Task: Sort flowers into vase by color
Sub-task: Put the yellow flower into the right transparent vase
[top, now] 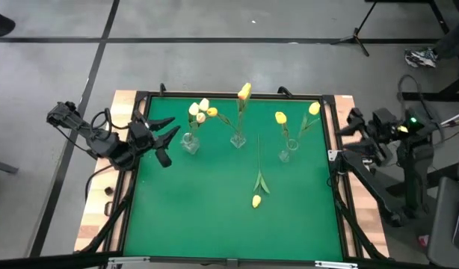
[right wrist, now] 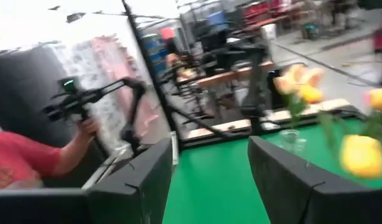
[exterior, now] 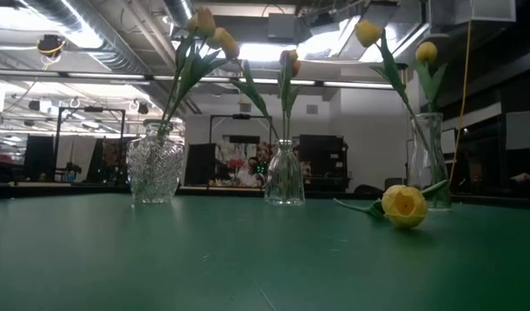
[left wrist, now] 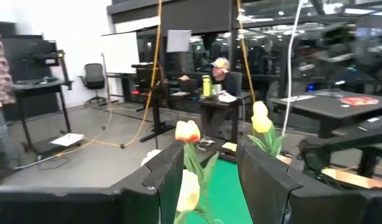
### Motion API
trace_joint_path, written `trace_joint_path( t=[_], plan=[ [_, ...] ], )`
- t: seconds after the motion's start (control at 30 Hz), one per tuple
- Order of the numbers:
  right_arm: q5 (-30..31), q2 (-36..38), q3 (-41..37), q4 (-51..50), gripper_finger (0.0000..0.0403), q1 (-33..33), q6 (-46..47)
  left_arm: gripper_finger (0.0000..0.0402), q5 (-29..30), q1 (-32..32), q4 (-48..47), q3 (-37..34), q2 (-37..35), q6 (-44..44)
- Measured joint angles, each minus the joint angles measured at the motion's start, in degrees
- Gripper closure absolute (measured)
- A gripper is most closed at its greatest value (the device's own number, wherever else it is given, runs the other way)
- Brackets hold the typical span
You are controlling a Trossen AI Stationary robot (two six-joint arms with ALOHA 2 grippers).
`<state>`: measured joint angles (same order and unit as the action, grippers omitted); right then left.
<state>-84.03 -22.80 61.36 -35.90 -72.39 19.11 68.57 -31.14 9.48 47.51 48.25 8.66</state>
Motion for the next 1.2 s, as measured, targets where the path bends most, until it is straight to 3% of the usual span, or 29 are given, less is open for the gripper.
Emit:
trace_joint_path(
  t=[0.07, 0.23, 0.4, 0.5, 0.6, 0.73, 0.87, 1.03, 1.2],
  plan=[
    [0.86, 0.97, 0.16, 0.19, 0.0192, 3.07, 1.19, 0.0256, 0.64, 0.00, 0.10, 0.00, 0.00, -0.08],
    [-1.87, -0.67, 0.01, 6.16, 0.0192, 8.47, 14.69, 0.0256, 0.97, 0.57, 0.15, 0.00, 0.00, -2.04],
    [-6.17, -3.12, 0.19, 15.67, 0.0198, 18.20, 16.75, 0.0256, 1.03, 1.71, 0.15, 0.00, 0.00, -4.57],
    [-5.97, -6.17, 0.04, 15.75, 0.0213, 22.78, 15.30, 0.0256, 1.12, 2.04, 0.15, 0.00, 0.00, -8.59],
    [-5.49, -5.84, 0.02, 4.56, 0.0232, 26.45, 5.80, 0.0256, 1.03, 1.95, 0.08, 0.00, 0.15, -15.05],
    [2.92, -1.40, 0.02, -25.37, 0.0256, 30.02, -19.58, 0.0256, -1.82, 1.97, -0.22, 0.00, 1.38, -19.42],
    [5.00, 0.99, -2.39, -44.25, 0.0267, 27.19, -36.30, 0.0256, -5.21, 1.96, -0.19, 0.00, 3.66, -20.60],
    [-4.80, 8.78, -9.04, -42.67, 0.0269, 18.38, -42.36, 0.0256, -4.70, 2.12, 0.02, 0.00, 5.86, -20.63],
    [-4.95, 8.71, -14.18, -40.38, 0.0269, 21.74, -35.58, 0.0256, -4.58, 2.58, 0.15, 0.00, 6.23, -20.97]
  ],
)
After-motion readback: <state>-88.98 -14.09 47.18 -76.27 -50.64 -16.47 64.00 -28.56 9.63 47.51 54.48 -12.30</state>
